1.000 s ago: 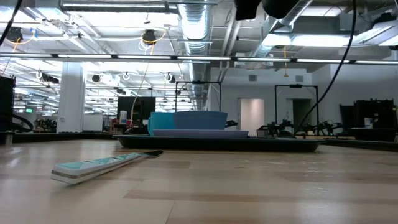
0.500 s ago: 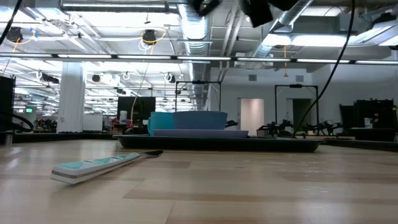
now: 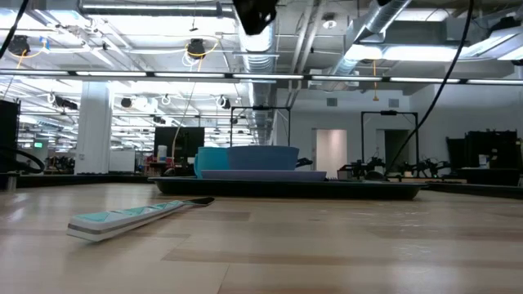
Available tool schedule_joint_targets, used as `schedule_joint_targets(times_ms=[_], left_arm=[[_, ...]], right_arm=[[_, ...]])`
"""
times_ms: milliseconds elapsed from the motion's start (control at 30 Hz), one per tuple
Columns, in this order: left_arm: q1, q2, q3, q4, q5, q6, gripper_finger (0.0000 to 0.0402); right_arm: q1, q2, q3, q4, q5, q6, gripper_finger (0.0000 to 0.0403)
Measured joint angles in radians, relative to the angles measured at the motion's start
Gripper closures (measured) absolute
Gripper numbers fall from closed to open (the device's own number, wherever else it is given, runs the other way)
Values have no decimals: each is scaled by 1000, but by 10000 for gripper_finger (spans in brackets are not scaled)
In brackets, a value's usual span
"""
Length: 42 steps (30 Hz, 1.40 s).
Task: Set up tray
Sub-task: Put the spoon on top of the table napkin to the left of the table fork on the tray
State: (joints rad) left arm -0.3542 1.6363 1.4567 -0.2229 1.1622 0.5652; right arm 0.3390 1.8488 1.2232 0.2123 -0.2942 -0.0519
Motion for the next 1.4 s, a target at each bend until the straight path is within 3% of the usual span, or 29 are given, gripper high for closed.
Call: schedule_joint_targets(times_ms=[167,367,733,1100,1400], left_arm=[[0,0,0,-6,-23,1,399],[0,0,0,-23,-50,5,399],[-8,0,0,-153,-56,147,399],[34,0,0,-154,-71,176,399],[67,0,0,-142,-68,197,399]], right_arm=[[34,0,16,10,92,-51,296],[67,4,42,5,89,-139,296],[72,5,73,-32,72,-219,296],[119,5,72,-47,278,-263,296],[145,5,71,-47,318,-271,296]])
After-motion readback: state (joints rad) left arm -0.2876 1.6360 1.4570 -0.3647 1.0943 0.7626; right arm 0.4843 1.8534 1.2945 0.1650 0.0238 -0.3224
